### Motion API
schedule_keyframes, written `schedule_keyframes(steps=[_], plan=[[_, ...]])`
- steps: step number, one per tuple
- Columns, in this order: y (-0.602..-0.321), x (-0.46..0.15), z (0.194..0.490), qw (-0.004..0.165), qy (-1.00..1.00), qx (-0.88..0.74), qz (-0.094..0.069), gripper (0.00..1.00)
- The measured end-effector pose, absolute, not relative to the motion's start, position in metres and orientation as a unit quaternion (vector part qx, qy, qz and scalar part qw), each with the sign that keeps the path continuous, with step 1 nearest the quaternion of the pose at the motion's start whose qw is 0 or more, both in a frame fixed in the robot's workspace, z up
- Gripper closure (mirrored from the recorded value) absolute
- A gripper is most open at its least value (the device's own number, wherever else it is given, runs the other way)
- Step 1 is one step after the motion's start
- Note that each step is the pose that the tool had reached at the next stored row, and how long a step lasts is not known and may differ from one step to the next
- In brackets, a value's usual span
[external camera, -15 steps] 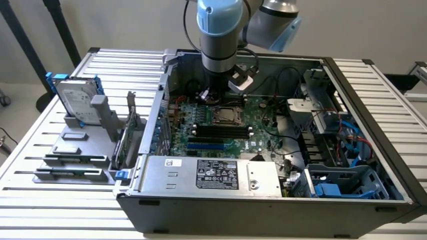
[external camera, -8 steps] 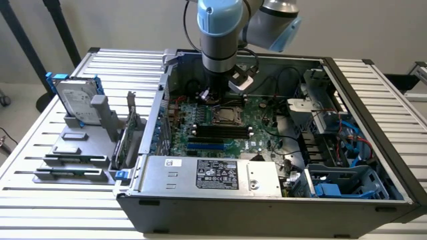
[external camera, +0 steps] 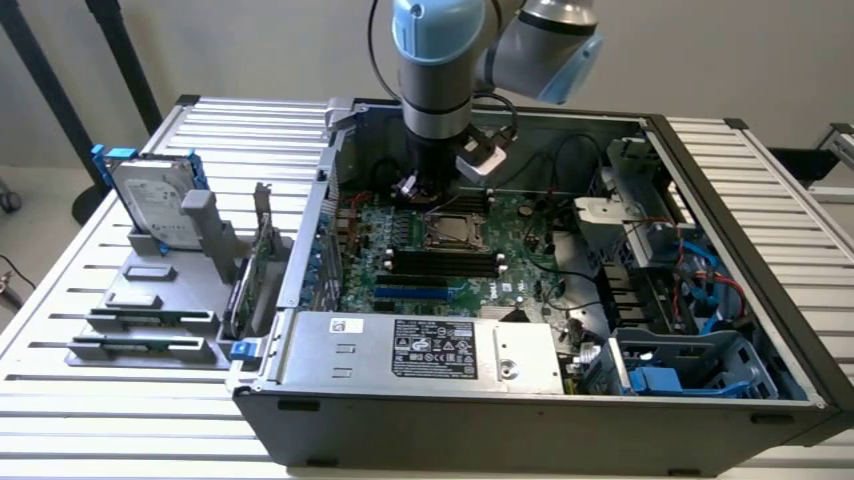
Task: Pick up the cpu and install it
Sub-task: 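Close the cpu cover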
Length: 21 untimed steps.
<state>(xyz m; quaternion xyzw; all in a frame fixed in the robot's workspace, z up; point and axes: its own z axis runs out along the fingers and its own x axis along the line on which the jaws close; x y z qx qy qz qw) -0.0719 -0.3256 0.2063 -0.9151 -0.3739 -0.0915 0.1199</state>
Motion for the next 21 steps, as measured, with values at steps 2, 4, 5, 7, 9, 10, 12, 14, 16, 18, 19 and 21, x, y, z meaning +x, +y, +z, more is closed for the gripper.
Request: schedule_keyframes(steps=[2,4,5,7,9,10,12,14,16,18,19,21], plan=[[-0.3256,-0.0744,0.2064,0.120,-0.374,-0.915,-0.091,0.89],[-0.3255,-0.0767,0.2064,0.120,-0.374,-0.915,-0.091,0.89],[-0.3255,-0.0771,0.2066,0.120,-0.374,-0.915,-0.091,0.89],[-0.3256,-0.0779,0.2069,0.120,-0.374,-0.915,-0.091,0.89],[-0.3256,-0.0789,0.2078,0.120,-0.374,-0.915,-0.091,0.89],[-0.3256,-0.0795,0.2082,0.120,-0.374,-0.915,-0.091,0.89],[-0.3255,-0.0797,0.2085,0.120,-0.374,-0.915,-0.091,0.89],[-0.3256,-0.0797,0.2086,0.120,-0.374,-0.915,-0.091,0.89],[-0.3261,-0.0799,0.2087,0.120,-0.374,-0.915,-0.091,0.89],[-0.3266,-0.0798,0.2086,0.120,-0.374,-0.915,-0.091,0.89],[-0.3267,-0.0798,0.2086,0.120,-0.374,-0.915,-0.091,0.89],[-0.3269,-0.0798,0.2086,0.120,-0.374,-0.915,-0.091,0.89]])
